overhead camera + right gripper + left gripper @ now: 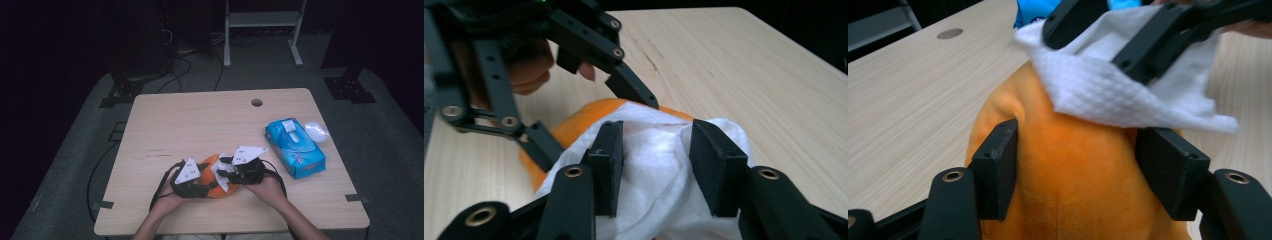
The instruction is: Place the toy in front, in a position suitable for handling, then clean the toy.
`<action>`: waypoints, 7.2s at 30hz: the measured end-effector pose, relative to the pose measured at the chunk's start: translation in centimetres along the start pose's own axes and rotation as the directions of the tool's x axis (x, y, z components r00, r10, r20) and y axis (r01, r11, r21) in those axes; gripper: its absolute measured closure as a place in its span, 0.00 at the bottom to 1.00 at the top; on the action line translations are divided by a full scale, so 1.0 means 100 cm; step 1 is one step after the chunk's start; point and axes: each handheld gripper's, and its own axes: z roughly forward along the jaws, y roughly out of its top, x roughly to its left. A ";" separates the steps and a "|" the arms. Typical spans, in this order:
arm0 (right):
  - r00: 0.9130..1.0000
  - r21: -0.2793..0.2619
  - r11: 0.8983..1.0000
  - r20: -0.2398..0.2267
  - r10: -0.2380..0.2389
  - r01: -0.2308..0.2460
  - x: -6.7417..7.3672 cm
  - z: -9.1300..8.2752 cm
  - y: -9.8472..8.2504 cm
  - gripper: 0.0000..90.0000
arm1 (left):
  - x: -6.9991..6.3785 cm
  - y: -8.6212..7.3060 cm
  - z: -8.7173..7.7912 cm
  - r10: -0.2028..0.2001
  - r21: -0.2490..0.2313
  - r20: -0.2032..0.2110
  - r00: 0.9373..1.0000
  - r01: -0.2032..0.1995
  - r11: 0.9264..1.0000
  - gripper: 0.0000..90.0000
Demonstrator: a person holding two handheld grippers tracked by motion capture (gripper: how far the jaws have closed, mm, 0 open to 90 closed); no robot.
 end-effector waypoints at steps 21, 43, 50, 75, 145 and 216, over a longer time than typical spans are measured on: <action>0.987 -0.007 0.989 0.055 0.149 -0.149 -0.017 -0.030 -0.028 0.90 | 0.003 -0.002 -0.001 -0.016 0.022 -0.041 0.999 0.017 1.000 0.30; 0.987 -0.008 0.989 0.061 0.146 -0.145 -0.006 -0.037 -0.037 0.91 | 0.016 -0.009 -0.005 -0.064 0.009 0.034 0.997 0.064 0.998 0.25; 0.998 -0.028 0.998 0.031 0.052 -0.052 0.018 -0.024 -0.015 0.90 | 0.014 -0.003 -0.001 -0.051 -0.007 0.025 0.998 0.051 0.999 0.26; 0.985 -0.037 0.990 0.104 0.141 -0.138 -0.009 -0.034 -0.036 0.90 | 0.018 -0.005 -0.003 -0.134 0.015 0.001 0.991 0.134 0.991 0.11; 0.999 -0.041 0.999 0.042 0.005 -0.003 0.023 -0.014 -0.017 0.90 | 0.014 -0.009 -0.006 -0.112 0.073 -0.007 0.994 0.112 0.991 0.37; 0.986 -0.083 0.986 0.075 0.151 -0.144 -0.013 -0.046 -0.027 0.90 | -0.022 0.013 0.010 -0.081 0.001 -0.031 0.996 0.081 0.997 0.18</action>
